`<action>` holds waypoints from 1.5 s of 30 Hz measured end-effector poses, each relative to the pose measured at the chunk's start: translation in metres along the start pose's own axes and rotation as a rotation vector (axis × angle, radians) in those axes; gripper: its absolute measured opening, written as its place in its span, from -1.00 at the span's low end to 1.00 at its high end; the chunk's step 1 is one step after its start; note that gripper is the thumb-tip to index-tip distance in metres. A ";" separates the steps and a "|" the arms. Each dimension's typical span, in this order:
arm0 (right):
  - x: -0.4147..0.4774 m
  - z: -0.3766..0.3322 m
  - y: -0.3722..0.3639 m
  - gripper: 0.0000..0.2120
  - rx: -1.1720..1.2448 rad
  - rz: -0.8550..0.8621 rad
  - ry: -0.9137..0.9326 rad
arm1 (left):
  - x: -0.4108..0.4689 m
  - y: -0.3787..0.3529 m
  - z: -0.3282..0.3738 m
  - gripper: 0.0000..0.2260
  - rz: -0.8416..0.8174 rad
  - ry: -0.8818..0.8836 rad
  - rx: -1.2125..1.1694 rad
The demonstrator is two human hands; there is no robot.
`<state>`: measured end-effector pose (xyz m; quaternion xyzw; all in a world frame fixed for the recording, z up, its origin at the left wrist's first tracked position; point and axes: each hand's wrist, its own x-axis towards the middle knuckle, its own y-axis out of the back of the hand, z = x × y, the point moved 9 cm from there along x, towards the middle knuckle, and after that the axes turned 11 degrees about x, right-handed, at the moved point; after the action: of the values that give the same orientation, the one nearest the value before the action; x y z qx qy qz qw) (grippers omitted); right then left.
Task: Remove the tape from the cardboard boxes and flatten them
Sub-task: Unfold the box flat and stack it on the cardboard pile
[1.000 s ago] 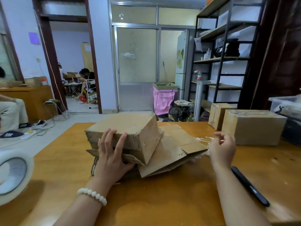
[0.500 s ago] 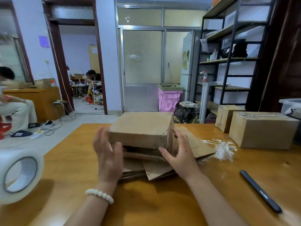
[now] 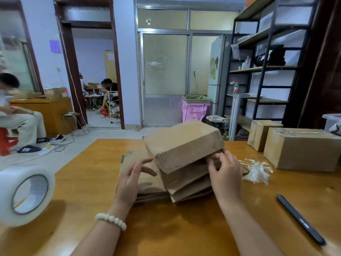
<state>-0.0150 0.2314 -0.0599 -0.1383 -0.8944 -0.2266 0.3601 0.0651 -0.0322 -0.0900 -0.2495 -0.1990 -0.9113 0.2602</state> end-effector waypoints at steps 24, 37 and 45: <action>-0.041 -0.044 -0.064 -0.32 0.352 -0.724 -0.012 | 0.013 0.002 -0.042 -0.67 0.096 0.377 -0.192; -0.047 -0.034 -0.068 -0.59 0.428 -0.861 -0.003 | 0.002 0.007 -0.028 -0.58 0.097 0.326 -0.009; -0.039 -0.037 -0.065 -0.35 0.309 -0.748 0.055 | 0.011 -0.002 -0.052 -0.51 0.027 0.387 -0.104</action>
<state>0.0072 0.1540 -0.0840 0.2585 -0.8965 -0.2083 0.2934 0.0379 -0.0602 -0.1256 -0.0856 -0.0944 -0.9478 0.2924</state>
